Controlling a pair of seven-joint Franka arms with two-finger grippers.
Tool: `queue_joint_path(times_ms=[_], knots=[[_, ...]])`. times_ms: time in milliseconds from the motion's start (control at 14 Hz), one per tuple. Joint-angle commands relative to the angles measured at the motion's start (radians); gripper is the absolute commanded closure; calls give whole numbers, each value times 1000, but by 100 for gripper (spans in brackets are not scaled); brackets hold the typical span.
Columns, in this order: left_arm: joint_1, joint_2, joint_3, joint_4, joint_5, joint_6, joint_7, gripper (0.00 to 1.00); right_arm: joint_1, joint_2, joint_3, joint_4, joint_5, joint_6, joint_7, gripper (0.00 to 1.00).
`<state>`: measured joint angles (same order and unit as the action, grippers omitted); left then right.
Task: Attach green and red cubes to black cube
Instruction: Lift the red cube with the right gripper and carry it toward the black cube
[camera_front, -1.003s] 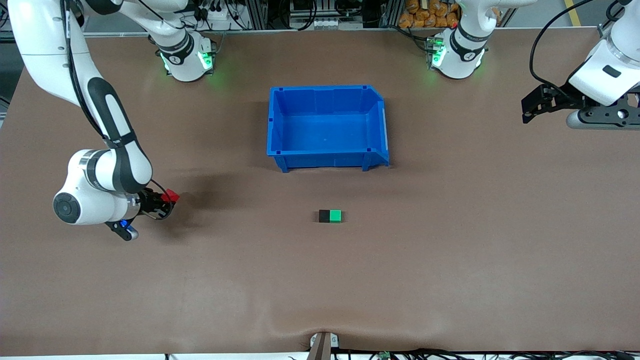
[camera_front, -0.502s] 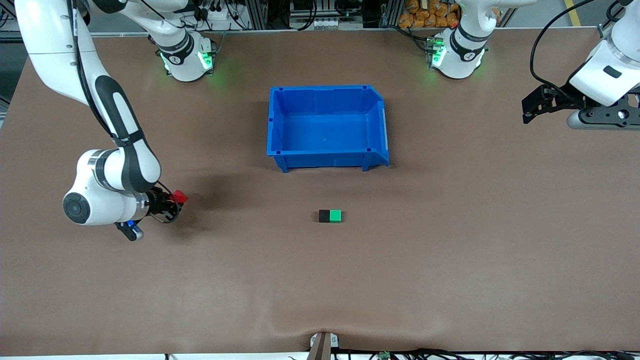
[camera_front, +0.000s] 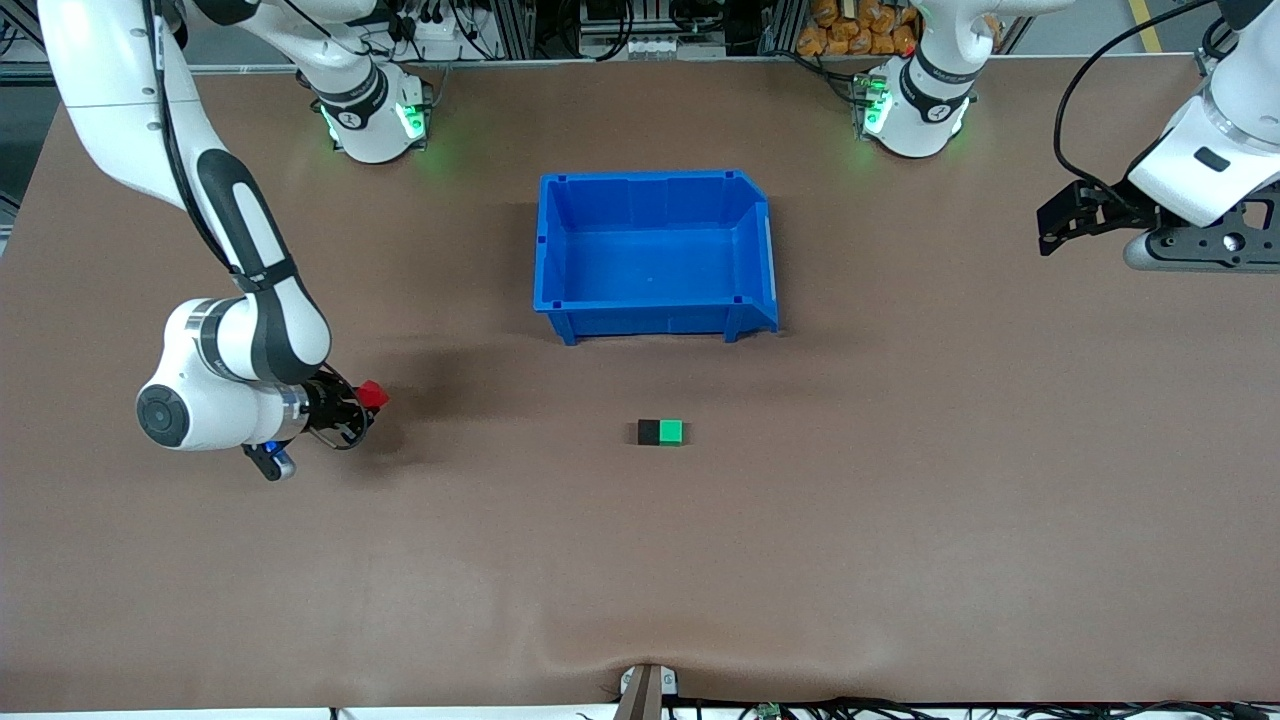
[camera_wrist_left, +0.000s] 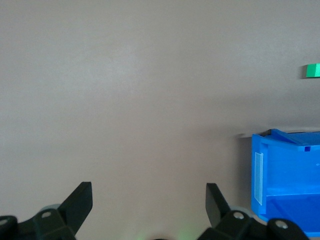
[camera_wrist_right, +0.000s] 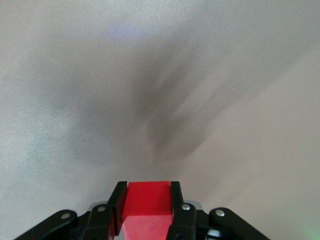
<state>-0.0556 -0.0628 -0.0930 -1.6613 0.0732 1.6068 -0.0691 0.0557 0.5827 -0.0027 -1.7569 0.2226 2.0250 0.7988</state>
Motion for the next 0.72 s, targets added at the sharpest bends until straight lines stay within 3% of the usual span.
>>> queue_joint_path(times_ms=[0, 645], knots=[[-1, 0, -2, -6, 3, 10, 0, 0, 29, -17, -5, 5, 23, -12, 68, 100], [0, 5, -2, -6, 5, 12, 0, 0, 105, -4, -6, 79, 125, -9, 232, 100]])
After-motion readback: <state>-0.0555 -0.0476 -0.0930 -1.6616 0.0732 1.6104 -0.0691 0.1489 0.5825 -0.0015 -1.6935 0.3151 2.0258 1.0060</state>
